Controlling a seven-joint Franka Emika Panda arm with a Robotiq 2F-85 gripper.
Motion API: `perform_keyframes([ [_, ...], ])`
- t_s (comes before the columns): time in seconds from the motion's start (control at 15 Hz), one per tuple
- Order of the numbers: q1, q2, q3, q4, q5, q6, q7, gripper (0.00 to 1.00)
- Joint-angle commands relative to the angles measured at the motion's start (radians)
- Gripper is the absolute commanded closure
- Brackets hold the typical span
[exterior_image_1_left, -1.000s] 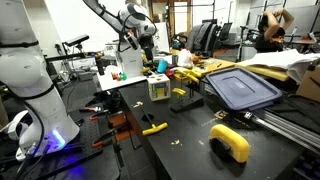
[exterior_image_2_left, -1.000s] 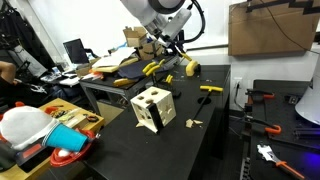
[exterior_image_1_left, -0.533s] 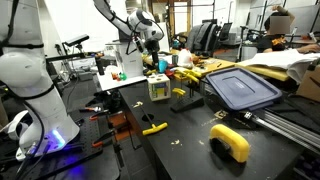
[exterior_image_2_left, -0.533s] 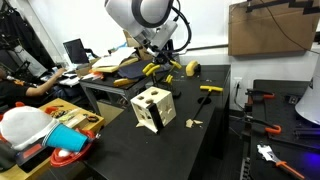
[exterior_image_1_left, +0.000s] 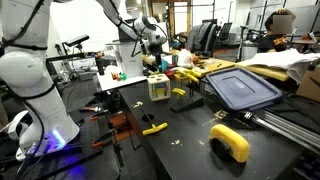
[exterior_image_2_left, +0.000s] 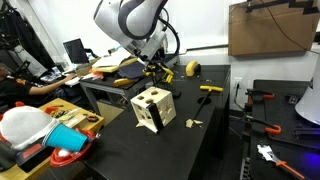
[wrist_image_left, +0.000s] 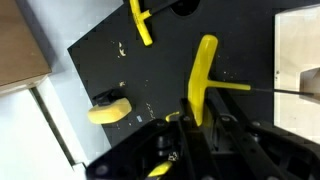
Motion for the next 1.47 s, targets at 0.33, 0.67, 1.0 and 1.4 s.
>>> perform_keyframes([
  [0.33,0.049,0.077,-0.018,0.089,0.035,-0.132,-0.111,0.96],
  [0.67,0.076,0.075,-0.021,0.104,0.018,-0.128,-0.109,0.96],
  [1.0,0.101,0.072,-0.037,0.101,-0.058,-0.107,-0.08,0.96],
  [1.4,0.097,0.081,-0.045,0.091,-0.147,-0.086,-0.066,0.96],
])
